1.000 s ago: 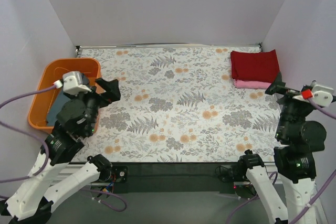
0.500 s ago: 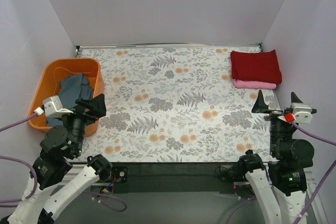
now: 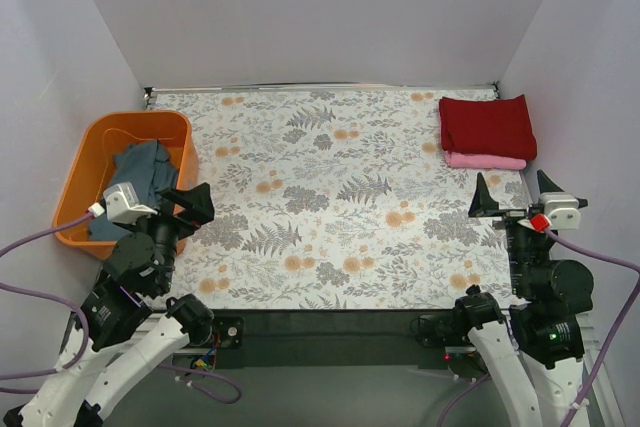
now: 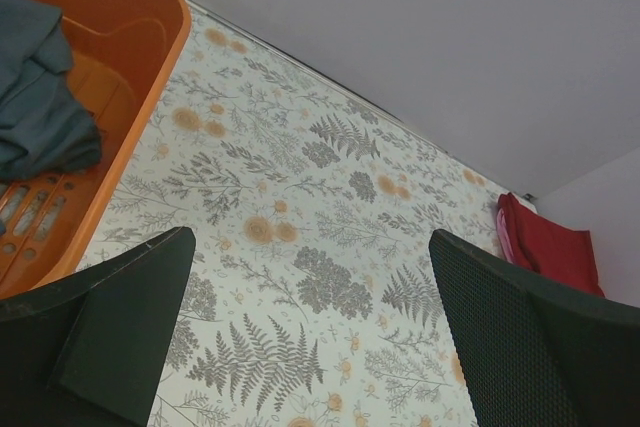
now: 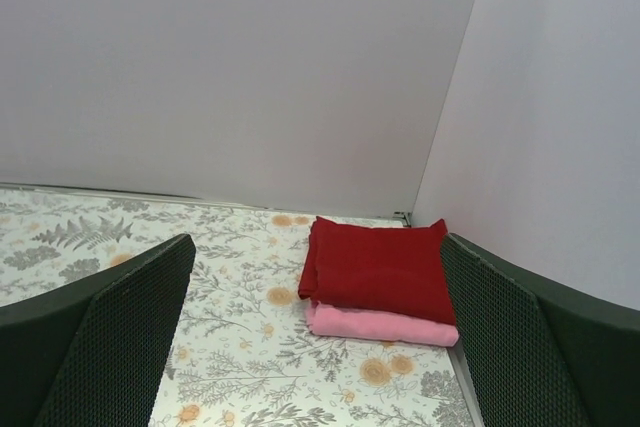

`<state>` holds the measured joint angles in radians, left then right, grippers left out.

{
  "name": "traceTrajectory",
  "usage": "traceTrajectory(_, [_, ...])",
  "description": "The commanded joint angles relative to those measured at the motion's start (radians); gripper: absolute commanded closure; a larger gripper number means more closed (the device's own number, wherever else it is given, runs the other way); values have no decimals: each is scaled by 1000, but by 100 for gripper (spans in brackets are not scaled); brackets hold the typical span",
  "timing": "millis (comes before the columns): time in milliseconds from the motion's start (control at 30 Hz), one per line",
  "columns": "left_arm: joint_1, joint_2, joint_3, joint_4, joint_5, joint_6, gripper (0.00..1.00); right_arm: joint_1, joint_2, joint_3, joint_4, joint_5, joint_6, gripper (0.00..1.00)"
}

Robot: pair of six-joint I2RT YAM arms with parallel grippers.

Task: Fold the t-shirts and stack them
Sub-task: Neatly place the folded tshirt to the corner

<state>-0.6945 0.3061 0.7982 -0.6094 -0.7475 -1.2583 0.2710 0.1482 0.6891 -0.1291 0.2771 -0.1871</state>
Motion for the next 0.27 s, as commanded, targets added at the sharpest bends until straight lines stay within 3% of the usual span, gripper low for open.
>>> traceTrajectory(0, [6, 21, -11, 33, -27, -12, 2, 10, 22, 7, 48, -10, -8, 2])
traceTrajectory(233, [6, 27, -14, 39, -29, 0, 2, 10, 40, 1, 49, -26, 12, 2])
